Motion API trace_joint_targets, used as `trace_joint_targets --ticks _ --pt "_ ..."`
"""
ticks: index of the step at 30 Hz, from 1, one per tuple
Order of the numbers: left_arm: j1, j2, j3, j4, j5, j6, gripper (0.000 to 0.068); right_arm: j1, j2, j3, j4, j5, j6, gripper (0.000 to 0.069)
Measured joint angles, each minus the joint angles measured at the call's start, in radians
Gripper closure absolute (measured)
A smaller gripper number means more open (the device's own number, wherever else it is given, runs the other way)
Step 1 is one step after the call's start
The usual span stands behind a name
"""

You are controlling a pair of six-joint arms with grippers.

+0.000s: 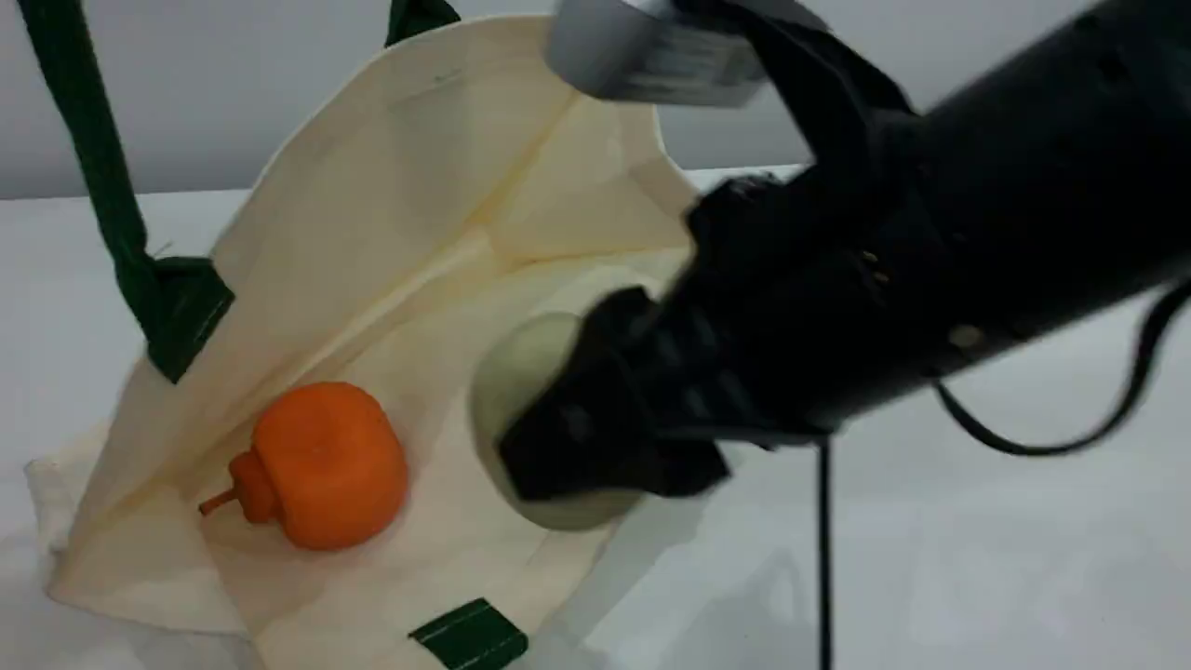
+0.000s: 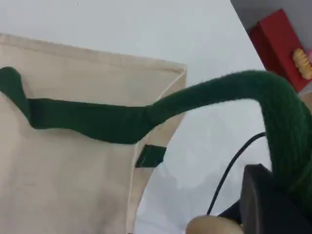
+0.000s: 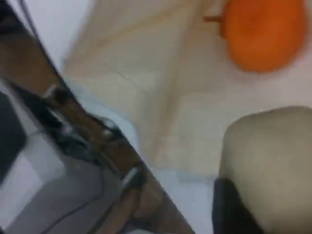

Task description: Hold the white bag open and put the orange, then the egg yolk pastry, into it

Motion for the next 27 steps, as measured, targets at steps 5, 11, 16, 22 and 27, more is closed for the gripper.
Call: trace_joint_targets --ticks 5,11,16,22,27 --pt "0.000 0.000 0.000 -0.010 0.000 -0.001 0.0610 0.000 0.073 -0.089 0.005 -0.031 0.001 0.0423" --pt "0.000 0.000 0.000 -0.019 0.000 -0.002 0.0610 0.000 0.184 -0.190 0.006 -0.028 0.025 0.0423" --pt "0.000 0.000 0.000 -0.019 0.000 -0.002 0.0610 0.000 0.262 -0.272 0.007 -0.053 0.025 0.0423" --pt "0.000 0.000 0.000 -0.019 0.000 -0.002 0.0610 0.000 0.349 -0.356 0.009 -0.071 0.041 0.0423" --pt "0.000 0.000 0.000 -0.020 -0.001 -0.002 0.0610 0.001 0.421 -0.418 0.008 -0.071 0.070 0.0426"
